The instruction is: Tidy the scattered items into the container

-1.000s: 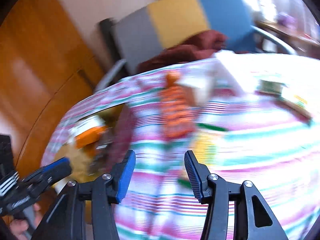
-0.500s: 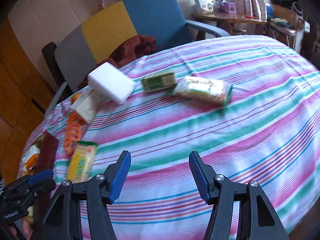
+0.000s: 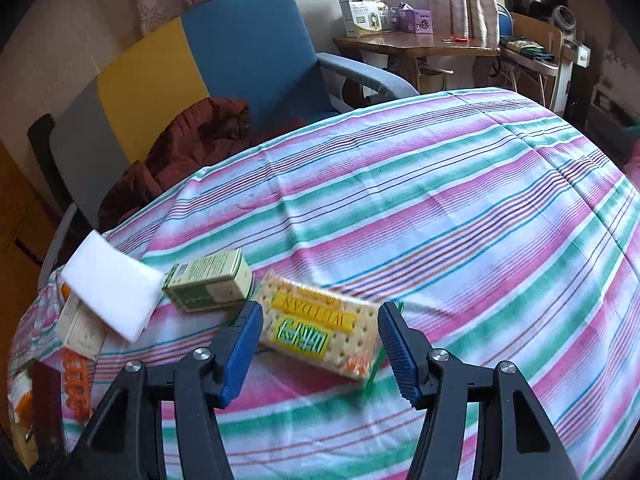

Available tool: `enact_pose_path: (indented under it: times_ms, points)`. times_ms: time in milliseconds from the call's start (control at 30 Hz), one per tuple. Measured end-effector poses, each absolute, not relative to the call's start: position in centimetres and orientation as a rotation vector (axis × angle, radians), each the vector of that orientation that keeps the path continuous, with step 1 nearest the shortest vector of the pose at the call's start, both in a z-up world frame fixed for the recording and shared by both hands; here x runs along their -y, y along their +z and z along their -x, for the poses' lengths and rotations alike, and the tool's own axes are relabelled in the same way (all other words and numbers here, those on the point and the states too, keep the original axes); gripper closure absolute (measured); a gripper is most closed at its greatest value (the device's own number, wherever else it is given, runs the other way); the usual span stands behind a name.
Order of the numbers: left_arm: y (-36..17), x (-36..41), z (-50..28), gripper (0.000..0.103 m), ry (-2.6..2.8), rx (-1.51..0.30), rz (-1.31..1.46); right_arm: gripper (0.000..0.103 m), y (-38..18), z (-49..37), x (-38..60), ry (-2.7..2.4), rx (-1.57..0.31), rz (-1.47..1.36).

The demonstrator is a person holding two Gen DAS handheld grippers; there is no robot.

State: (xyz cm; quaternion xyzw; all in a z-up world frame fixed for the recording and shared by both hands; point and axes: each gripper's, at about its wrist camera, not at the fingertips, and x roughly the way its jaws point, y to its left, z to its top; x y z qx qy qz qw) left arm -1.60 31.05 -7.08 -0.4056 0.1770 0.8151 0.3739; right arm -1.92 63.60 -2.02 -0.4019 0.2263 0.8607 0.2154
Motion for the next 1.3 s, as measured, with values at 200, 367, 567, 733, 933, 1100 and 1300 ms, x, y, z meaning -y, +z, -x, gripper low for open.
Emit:
enact_pose_path:
  times_ms: [200,367,567,733,933,1100,1300]
  points:
    - [-7.1,-30.0,1.9,0.022,2.077,-0.335,1.037,0.041,-4.4,4.9,-64.7,2.302,-0.68,1.225]
    - [-7.1,-30.6,1.7,0.019,2.074,-0.347,1.023,0.031,-5.0,4.2,-62.3,2.357,-0.653,1.263]
    - [-7.0,-30.6,1.7,0.019,2.072,-0.335,1.016,0.031,-5.5,1.3,-53.8,2.454,-0.278,1.359]
    - [-7.0,-30.4,1.6,0.019,2.071,-0.328,1.012,0.031,-5.1,-3.0,-49.7,2.553,-0.375,1.342]
    - [-7.0,-30.2,1.4,0.019,2.073,-0.328,1.007,0.029,-2.3,-3.8,-50.4,2.572,-0.444,1.171]
    - [-7.0,-30.2,1.6,0.019,2.068,-0.311,1.002,0.013,-2.1,0.7,-55.4,2.352,-0.559,1.13]
    - [-7.1,-30.1,1.8,0.019,2.064,-0.297,0.996,0.024,-5.8,5.3,-56.4,2.229,-0.586,1.241]
